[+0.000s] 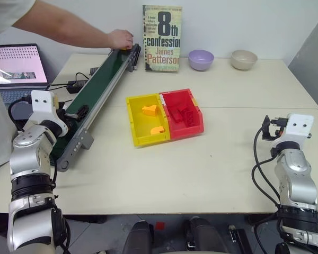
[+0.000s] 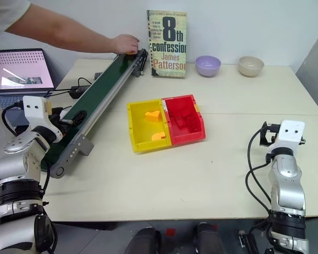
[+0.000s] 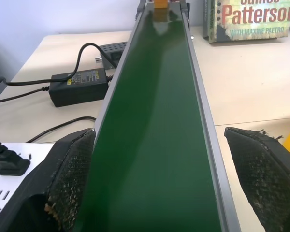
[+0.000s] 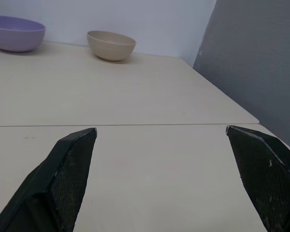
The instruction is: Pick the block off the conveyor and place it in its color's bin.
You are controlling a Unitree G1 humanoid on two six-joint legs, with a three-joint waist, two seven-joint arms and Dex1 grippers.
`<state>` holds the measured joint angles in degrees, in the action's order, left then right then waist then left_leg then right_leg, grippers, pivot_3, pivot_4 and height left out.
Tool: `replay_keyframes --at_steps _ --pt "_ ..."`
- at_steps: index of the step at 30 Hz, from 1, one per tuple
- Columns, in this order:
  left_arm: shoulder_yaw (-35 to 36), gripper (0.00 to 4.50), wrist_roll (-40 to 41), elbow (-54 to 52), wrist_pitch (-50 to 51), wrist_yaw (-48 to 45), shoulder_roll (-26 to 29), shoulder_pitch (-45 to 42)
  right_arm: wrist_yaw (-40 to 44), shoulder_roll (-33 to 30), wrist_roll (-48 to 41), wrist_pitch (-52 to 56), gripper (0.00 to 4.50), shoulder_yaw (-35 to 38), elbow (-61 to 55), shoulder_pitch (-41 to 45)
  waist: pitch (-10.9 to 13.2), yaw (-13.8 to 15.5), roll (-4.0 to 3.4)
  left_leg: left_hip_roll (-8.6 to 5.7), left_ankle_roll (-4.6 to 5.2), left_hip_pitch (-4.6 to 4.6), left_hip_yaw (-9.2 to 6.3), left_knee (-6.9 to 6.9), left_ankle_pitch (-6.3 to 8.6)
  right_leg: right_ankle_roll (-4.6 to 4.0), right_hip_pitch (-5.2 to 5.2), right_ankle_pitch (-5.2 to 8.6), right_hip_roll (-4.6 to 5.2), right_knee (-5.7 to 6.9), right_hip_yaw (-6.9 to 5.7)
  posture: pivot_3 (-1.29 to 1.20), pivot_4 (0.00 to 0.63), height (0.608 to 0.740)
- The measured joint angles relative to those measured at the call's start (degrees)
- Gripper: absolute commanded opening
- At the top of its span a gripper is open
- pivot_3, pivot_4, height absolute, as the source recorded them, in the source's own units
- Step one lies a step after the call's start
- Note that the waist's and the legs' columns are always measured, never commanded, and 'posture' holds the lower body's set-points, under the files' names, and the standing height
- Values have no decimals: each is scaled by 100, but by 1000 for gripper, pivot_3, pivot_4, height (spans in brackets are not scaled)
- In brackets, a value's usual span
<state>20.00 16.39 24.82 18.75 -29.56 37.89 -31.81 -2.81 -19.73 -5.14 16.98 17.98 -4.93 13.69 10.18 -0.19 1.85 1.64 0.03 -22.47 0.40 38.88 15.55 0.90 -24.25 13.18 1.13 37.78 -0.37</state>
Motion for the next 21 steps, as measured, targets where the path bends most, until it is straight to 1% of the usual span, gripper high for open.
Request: replay_keyframes --at_steps 7,17,19,21 --pt "-58 4465 4 -14 28 14 -1 2 2 -1 -1 43 4500 1 -1 0 0 0 0 0 0 0 0 0 0 0 0 0 0 0 0 0 150 740" --pt "-30 4465 61 -312 180 33 3 169 36 -2 -14 92 4500 2 -1 14 0 -1 0 1 0 1 0 0 0 0 0 0 0 0 0 0 150 740" --pt "-3 4465 67 -355 235 41 10 214 194 -15 -77 220 4500 -34 -62 57 1 -1 -1 1 0 0 0 0 0 0 -1 0 0 0 0 0 150 740" --pt "46 4465 87 -382 256 23 56 227 686 -104 -382 524 4500 -212 -302 194 3 -19 -5 4 0 1 2 0 0 0 -2 0 0 1 1 0 150 740"
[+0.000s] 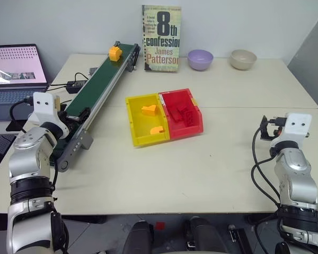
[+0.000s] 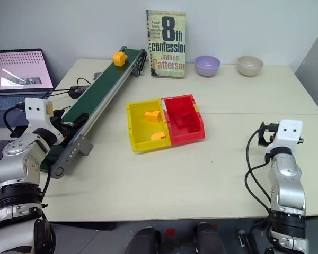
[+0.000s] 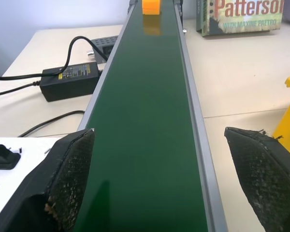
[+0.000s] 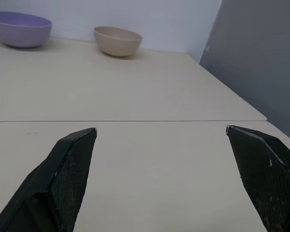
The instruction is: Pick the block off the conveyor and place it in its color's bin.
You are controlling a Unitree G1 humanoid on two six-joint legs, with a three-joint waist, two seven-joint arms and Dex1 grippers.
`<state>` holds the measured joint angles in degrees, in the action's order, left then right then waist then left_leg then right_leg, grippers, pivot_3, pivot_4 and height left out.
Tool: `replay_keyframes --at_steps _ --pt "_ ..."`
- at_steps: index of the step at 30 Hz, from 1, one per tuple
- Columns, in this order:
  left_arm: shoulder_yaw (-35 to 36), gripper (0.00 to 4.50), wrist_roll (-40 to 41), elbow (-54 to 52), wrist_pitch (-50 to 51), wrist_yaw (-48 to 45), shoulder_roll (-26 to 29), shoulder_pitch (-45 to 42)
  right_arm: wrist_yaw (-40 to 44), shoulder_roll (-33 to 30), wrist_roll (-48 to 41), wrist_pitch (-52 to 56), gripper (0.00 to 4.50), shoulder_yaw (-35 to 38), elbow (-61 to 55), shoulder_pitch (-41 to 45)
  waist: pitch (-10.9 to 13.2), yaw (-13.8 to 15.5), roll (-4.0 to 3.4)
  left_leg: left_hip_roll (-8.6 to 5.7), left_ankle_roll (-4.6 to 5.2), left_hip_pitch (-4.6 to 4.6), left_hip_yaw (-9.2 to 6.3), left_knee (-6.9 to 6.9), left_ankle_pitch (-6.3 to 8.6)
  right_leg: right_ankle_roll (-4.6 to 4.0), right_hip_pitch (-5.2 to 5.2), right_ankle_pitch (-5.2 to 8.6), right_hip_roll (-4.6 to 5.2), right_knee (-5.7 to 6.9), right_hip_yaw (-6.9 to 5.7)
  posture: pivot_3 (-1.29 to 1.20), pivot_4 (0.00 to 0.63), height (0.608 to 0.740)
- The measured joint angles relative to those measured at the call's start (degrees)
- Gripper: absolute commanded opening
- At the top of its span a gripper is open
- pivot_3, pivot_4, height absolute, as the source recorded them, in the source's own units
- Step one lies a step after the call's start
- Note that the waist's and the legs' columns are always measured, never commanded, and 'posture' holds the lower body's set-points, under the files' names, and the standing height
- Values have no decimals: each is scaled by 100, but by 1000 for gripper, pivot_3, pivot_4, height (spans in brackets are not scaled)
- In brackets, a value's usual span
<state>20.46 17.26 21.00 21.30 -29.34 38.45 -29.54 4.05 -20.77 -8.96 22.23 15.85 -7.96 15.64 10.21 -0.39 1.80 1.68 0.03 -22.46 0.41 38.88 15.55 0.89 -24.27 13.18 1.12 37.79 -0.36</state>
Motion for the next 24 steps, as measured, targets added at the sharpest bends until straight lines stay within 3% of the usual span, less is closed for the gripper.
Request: replay_keyframes --at_steps 5,10,17,24 --pt "-2 4465 45 224 64 -186 198 -219 1938 -718 -1391 1196 4500 -874 -1113 763 3 -19 -4 3 1 2 -20 0 0 -3 4 3 -9 2 -20 0 150 740" --pt "-43 4465 1 791 -78 -412 357 -596 3020 -1079 -2414 1993 4500 -1213 -1548 1342 2 35 -3 -2 1 -4 -25 -7 0 -6 6 5 -5 -4 -26 0 150 740" --pt "-192 4465 -59 1161 -272 -646 358 -724 3426 -1083 -3257 2590 4500 -1400 -1916 1530 2 37 -2 -8 0 -23 -22 -5 1 -6 -3 4 8 -15 -24 0 150 740" --pt "-215 4465 -20 1244 -212 -786 348 -860 3491 -1103 -3352 2698 4500 -1555 -2119 1663 2 29 -2 -1 0 -19 -27 -5 1 -6 -5 4 7 -8 -26 0 150 740"
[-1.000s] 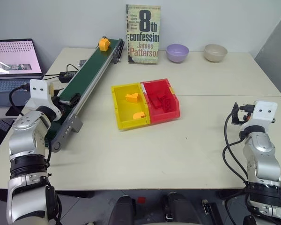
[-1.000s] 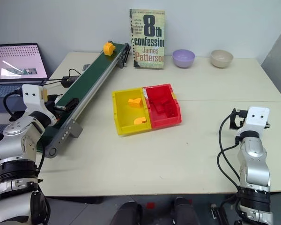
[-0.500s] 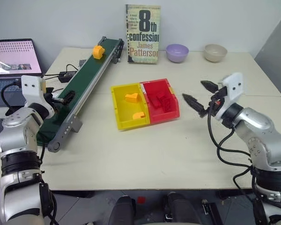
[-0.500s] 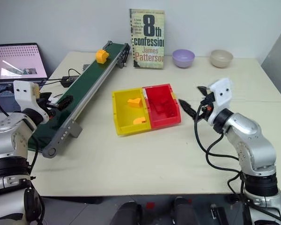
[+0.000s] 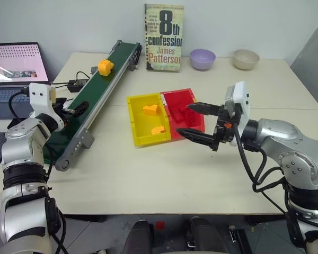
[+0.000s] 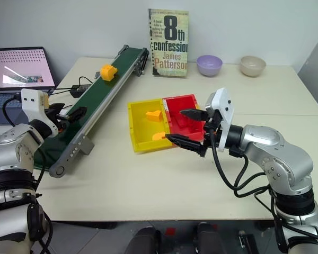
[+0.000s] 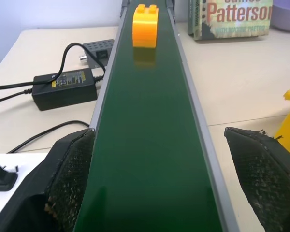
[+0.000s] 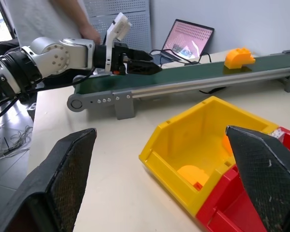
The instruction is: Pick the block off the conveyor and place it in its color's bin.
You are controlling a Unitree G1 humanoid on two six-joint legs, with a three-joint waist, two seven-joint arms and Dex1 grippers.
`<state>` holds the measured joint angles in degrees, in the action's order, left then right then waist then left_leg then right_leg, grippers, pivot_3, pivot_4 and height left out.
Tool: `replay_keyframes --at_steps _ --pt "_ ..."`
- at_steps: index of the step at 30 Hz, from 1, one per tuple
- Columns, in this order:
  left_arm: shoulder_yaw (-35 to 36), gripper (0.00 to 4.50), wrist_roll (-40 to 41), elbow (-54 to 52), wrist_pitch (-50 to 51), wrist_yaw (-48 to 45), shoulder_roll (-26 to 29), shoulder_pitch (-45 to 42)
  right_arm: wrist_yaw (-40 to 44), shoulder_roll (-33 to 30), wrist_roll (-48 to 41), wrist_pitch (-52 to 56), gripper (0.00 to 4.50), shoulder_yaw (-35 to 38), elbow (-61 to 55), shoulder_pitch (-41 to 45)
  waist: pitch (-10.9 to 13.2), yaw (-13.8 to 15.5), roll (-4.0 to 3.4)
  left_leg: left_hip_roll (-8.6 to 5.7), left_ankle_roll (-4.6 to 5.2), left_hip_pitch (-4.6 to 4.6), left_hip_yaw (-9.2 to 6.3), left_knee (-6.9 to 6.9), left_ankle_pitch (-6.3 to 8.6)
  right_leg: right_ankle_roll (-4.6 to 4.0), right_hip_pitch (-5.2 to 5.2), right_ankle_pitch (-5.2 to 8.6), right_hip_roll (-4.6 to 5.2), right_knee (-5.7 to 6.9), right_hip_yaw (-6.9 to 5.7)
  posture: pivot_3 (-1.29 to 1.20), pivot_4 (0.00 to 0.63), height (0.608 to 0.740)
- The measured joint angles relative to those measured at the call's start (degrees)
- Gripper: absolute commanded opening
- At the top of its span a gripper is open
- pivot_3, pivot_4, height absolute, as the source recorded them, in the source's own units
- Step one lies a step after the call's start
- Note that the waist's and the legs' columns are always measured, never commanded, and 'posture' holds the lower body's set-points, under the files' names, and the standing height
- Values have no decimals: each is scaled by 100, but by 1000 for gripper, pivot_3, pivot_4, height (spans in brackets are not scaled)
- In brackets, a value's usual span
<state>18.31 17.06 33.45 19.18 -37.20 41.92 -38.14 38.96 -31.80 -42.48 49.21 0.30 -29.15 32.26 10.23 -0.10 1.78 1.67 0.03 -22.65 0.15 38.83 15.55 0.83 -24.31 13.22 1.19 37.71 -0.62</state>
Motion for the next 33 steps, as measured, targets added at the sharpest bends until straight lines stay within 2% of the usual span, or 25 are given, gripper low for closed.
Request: replay_keyframes --at_steps 17,33 --pt "-57 4465 -145 429 -222 32 0 -158 -191 28 7 10 4500 -11 -150 -2 0 0 0 -1 0 -3 0 0 0 0 -2 0 -1 0 0 0 150 740" --pt "-112 4465 -185 625 -343 -23 0 -234 -230 -38 -393 231 4500 -10 -351 -5 0 -1 0 -1 0 -3 2 0 0 0 -2 0 0 0 1 0 150 740"
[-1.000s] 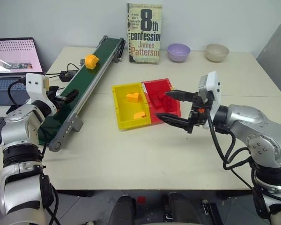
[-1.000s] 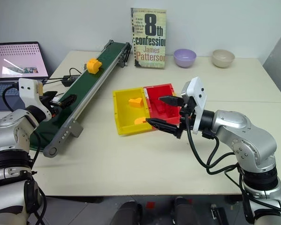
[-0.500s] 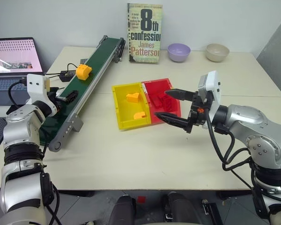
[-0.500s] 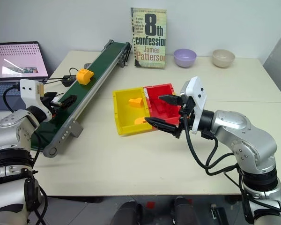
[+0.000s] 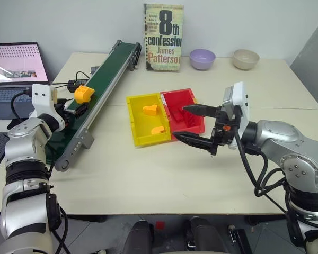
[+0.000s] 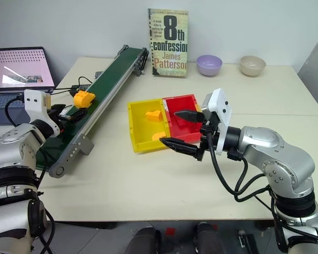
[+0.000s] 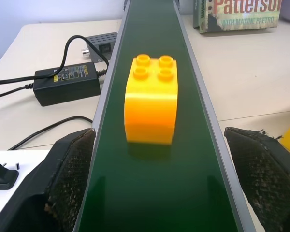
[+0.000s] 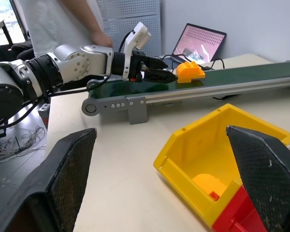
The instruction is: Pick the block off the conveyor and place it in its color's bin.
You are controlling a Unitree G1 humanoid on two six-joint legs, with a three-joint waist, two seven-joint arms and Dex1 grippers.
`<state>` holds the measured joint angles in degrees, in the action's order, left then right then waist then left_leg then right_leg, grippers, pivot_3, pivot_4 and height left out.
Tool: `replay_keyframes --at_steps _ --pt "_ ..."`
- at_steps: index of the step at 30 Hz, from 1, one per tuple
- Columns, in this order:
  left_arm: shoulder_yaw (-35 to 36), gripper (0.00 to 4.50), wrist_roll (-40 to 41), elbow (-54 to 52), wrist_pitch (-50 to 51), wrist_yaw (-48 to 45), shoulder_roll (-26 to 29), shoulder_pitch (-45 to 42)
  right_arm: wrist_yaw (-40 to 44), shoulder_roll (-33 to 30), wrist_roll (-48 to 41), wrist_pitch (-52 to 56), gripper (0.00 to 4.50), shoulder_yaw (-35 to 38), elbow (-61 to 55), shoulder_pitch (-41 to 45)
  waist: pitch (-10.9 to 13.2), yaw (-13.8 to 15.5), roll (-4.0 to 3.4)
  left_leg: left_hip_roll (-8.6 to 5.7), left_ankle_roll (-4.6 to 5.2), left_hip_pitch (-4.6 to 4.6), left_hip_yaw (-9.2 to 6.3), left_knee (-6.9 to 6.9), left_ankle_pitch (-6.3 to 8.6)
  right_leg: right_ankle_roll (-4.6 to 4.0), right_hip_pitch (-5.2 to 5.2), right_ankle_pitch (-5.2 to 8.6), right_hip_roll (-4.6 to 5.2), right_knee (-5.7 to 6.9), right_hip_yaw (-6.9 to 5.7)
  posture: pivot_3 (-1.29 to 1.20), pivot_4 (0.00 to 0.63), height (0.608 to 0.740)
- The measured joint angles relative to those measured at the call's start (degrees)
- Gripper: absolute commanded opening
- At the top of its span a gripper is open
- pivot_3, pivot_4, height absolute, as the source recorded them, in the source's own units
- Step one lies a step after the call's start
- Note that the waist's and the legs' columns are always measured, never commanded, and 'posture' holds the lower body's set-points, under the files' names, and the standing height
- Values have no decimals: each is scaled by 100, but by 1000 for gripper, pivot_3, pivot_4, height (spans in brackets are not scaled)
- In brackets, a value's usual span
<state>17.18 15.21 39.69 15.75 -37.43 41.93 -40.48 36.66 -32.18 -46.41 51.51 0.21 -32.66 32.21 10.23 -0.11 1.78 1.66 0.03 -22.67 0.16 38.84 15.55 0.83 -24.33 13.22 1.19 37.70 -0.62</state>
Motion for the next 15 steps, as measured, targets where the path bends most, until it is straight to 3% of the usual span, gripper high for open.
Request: replay_keyframes --at_steps 4,15 --pt "-9 4039 -15 119 -24 -37 0 -1 -38 -37 -2 5 4500 0 -9 -8 0 0 0 0 0 0 -1 0 0 0 0 0 0 0 -1 0 150 740" --pt "21 2070 62 -359 159 -184 39 488 -77 -81 -41 12 4500 10 -126 -112 0 -1 0 2 0 -2 -3 0 0 0 -2 0 8 0 0 0 150 740"
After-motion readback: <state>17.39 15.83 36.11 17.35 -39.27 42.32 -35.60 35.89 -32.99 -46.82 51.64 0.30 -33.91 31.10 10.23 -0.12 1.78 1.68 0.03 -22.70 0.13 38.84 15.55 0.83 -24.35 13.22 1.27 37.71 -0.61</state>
